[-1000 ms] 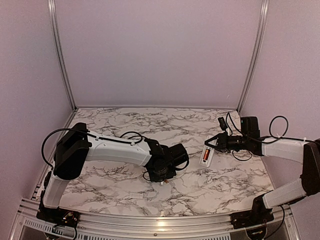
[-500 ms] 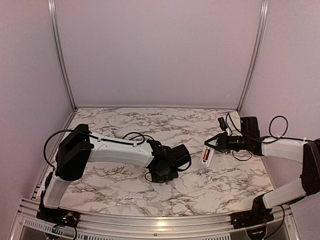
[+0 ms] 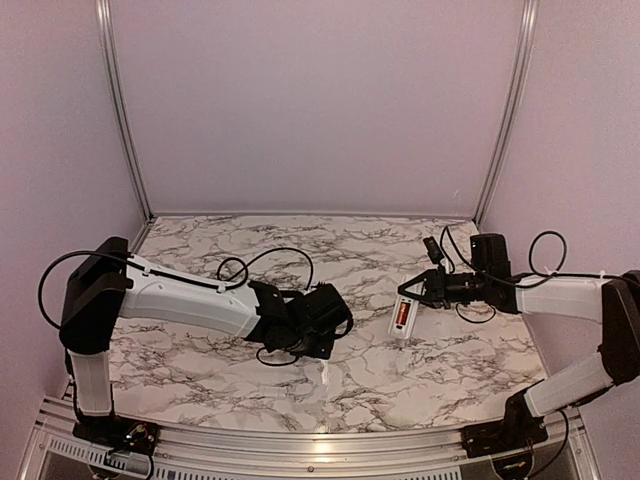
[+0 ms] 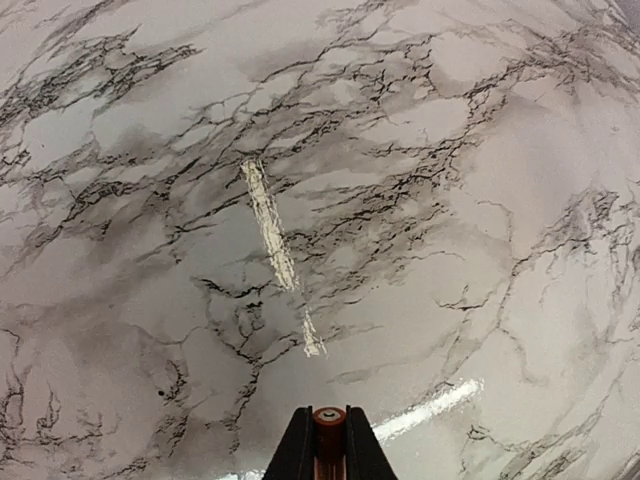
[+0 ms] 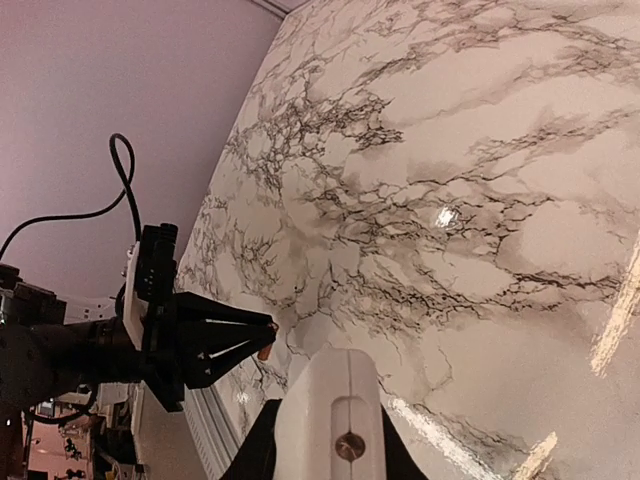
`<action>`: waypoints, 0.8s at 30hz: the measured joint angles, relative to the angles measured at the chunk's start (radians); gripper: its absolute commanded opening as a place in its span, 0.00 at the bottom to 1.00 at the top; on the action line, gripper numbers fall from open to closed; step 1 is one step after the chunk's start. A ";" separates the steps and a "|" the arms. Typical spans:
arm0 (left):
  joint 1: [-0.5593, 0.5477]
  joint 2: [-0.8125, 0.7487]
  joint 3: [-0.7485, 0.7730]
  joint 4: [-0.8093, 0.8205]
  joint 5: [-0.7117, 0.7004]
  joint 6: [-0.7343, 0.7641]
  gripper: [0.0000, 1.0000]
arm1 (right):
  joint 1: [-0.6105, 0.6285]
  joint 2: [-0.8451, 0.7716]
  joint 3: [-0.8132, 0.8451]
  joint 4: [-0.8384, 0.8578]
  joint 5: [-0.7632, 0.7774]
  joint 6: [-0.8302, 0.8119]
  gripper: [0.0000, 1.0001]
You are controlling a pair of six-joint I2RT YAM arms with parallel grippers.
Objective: Load the batteries into the remote control
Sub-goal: Pick up the battery from the center of the board, then place the battery in the battery compartment.
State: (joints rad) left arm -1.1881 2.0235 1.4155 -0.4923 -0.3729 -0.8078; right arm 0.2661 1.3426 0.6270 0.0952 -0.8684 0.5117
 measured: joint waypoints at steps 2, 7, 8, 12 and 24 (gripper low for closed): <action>0.009 -0.141 -0.146 0.136 0.012 0.073 0.00 | 0.020 0.006 -0.001 0.031 -0.013 0.020 0.00; 0.019 -0.388 -0.325 0.498 0.033 0.241 0.00 | 0.080 0.020 -0.002 0.122 -0.032 0.085 0.00; 0.019 -0.412 -0.343 0.568 0.044 0.271 0.00 | 0.095 0.025 -0.002 0.144 -0.034 0.100 0.00; 0.014 -0.452 -0.395 0.776 0.102 0.366 0.00 | 0.154 0.047 -0.002 0.234 -0.039 0.168 0.00; -0.045 -0.391 -0.393 0.977 0.194 0.511 0.00 | 0.306 0.114 0.016 0.469 -0.008 0.349 0.00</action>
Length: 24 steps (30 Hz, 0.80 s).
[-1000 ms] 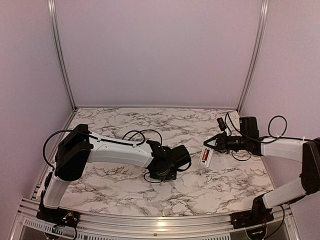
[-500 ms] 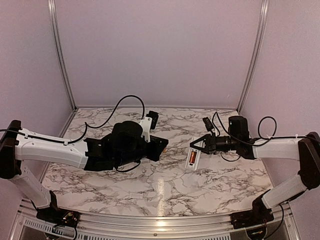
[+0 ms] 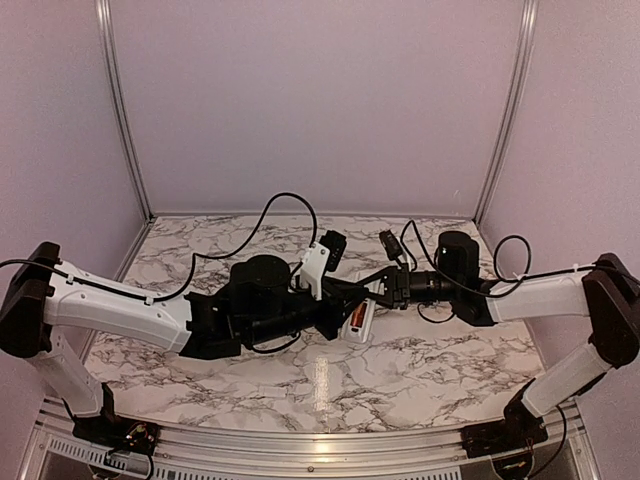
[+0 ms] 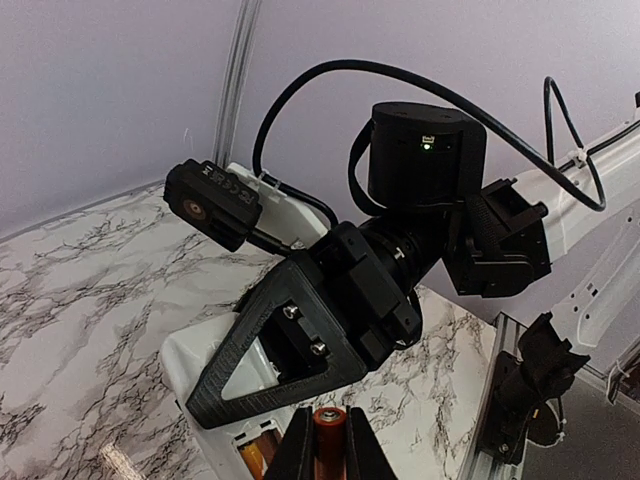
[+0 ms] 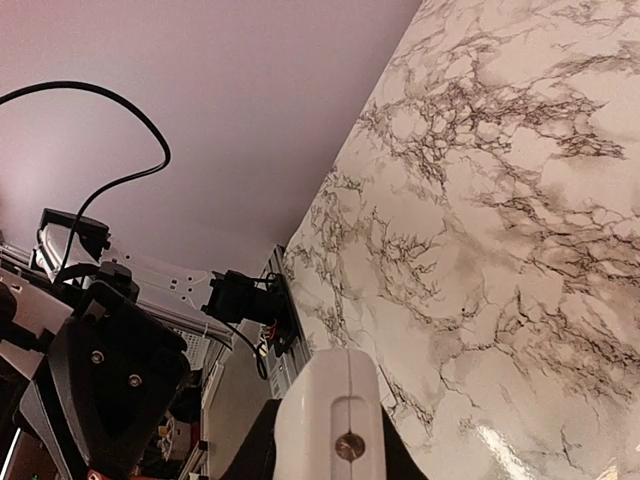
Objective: Load the batteries into the remote control
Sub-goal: Place the battery in the battery compartment.
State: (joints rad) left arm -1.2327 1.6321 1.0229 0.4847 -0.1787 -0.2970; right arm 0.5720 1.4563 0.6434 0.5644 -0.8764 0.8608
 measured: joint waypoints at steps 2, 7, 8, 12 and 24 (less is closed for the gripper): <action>-0.005 0.021 0.011 0.000 -0.001 0.009 0.00 | 0.009 0.007 0.005 0.023 0.007 0.022 0.00; -0.011 0.052 0.030 -0.002 -0.005 0.021 0.00 | 0.024 0.017 0.014 0.076 0.016 0.080 0.00; -0.011 0.054 0.030 -0.003 -0.009 0.022 0.00 | 0.025 0.017 0.014 0.087 0.018 0.092 0.00; -0.012 0.056 0.030 -0.002 -0.034 0.029 0.00 | 0.025 0.017 0.014 0.122 0.022 0.132 0.00; -0.012 0.057 0.030 -0.004 -0.121 0.053 0.00 | 0.029 0.016 0.014 0.162 0.022 0.187 0.00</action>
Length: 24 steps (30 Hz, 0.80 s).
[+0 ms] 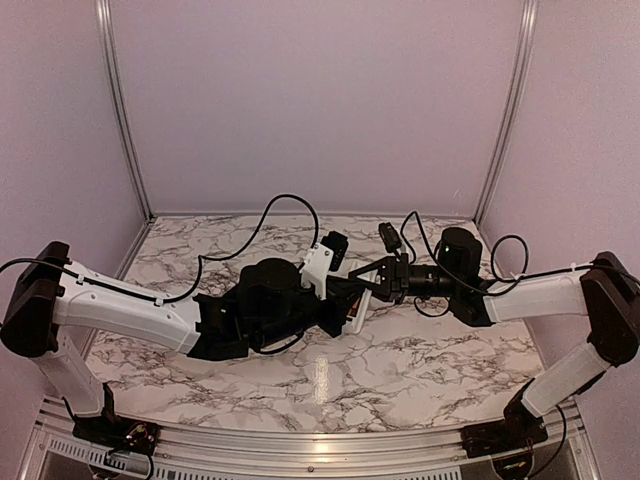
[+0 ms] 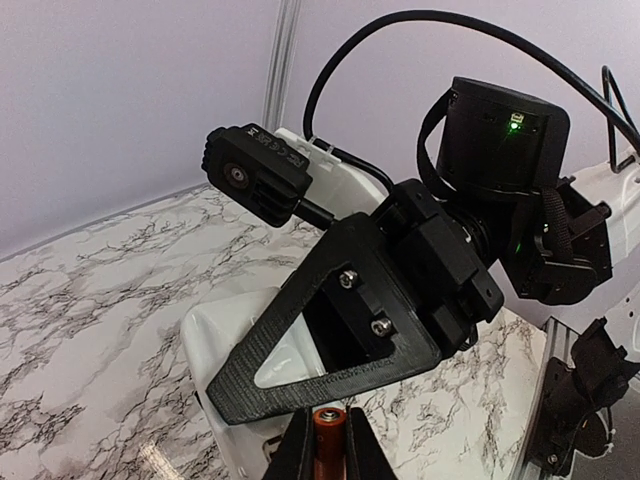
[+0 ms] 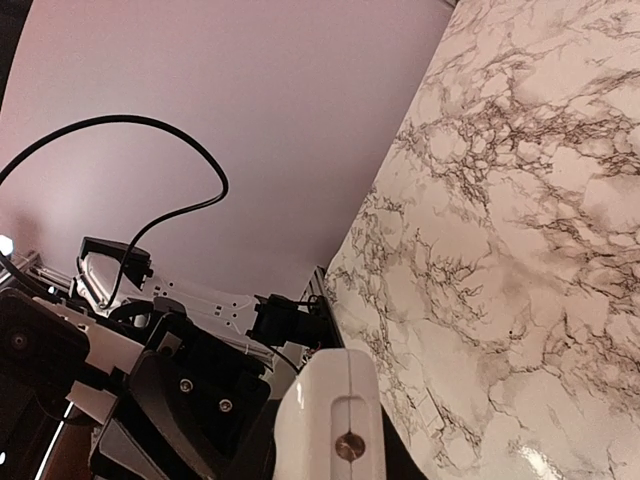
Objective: Load the batteries into the remote control
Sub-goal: Place the battery in the battery compartment.
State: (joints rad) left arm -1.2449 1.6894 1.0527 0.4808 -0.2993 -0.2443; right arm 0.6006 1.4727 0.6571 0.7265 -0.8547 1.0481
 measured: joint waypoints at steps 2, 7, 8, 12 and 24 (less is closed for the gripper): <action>0.000 0.000 0.000 0.000 -0.004 0.000 0.00 | 0.001 0.000 0.000 0.001 0.000 0.003 0.00; -0.005 0.005 -0.003 0.005 -0.009 -0.006 0.00 | 0.002 0.000 0.000 0.019 0.000 0.021 0.00; -0.006 0.007 -0.006 0.013 -0.011 -0.010 0.00 | 0.002 0.000 0.000 0.024 0.000 0.023 0.00; -0.011 0.012 -0.012 0.034 -0.021 -0.020 0.00 | 0.002 0.000 0.000 0.029 0.001 0.033 0.00; -0.024 0.010 -0.061 0.097 -0.064 -0.026 0.00 | 0.004 0.000 0.000 0.031 0.004 0.040 0.00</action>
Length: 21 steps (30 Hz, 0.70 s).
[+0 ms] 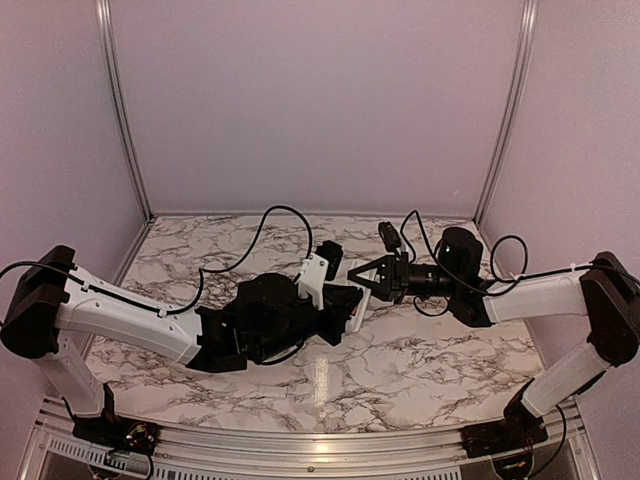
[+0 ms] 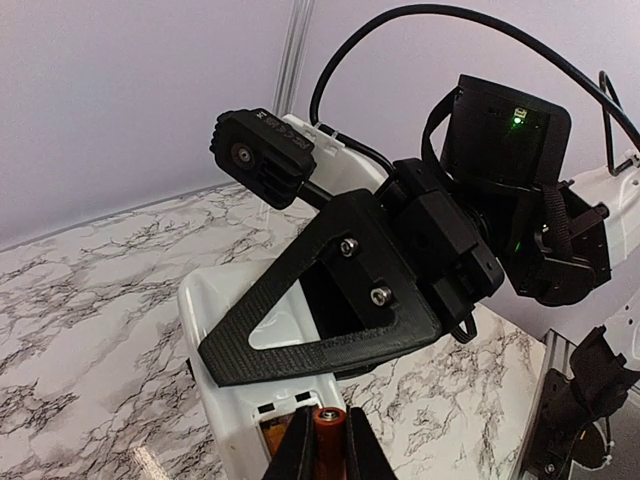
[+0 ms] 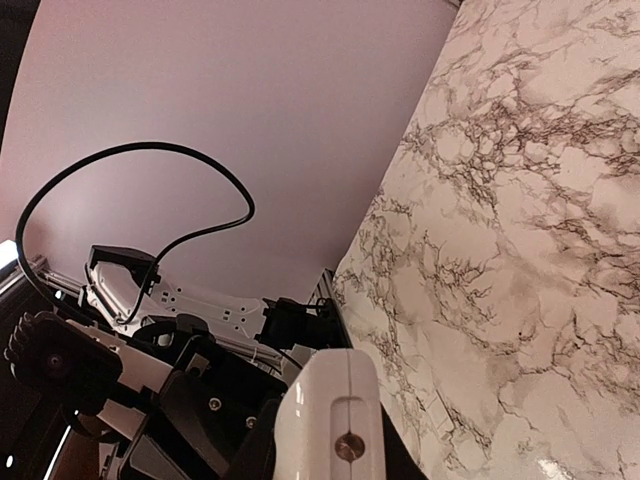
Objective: Load the batteries into the remote control
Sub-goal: Place the battery in the battery compartment.
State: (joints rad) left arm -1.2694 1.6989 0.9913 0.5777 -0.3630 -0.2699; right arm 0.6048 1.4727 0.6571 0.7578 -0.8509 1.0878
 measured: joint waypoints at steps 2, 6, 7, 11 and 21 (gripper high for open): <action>-0.002 0.000 -0.002 0.000 -0.005 0.000 0.00 | 0.002 0.000 0.000 -0.005 0.000 0.000 0.00; -0.003 0.000 -0.001 -0.013 -0.005 0.000 0.09 | 0.002 0.000 0.001 -0.025 0.003 -0.019 0.00; -0.003 0.000 0.000 -0.022 -0.005 -0.002 0.11 | 0.002 0.000 0.002 -0.034 0.005 -0.026 0.00; -0.003 -0.001 0.008 -0.061 -0.015 -0.003 0.16 | 0.002 0.000 0.003 -0.066 0.009 -0.052 0.00; 0.009 -0.020 0.044 -0.199 -0.059 0.040 0.25 | 0.002 0.000 0.003 -0.079 0.009 -0.064 0.00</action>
State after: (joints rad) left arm -1.2602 1.6787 1.0351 0.3790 -0.4217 -0.2302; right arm 0.6067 1.4723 0.6598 0.6792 -0.8421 1.0237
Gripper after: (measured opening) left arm 0.246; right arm 0.201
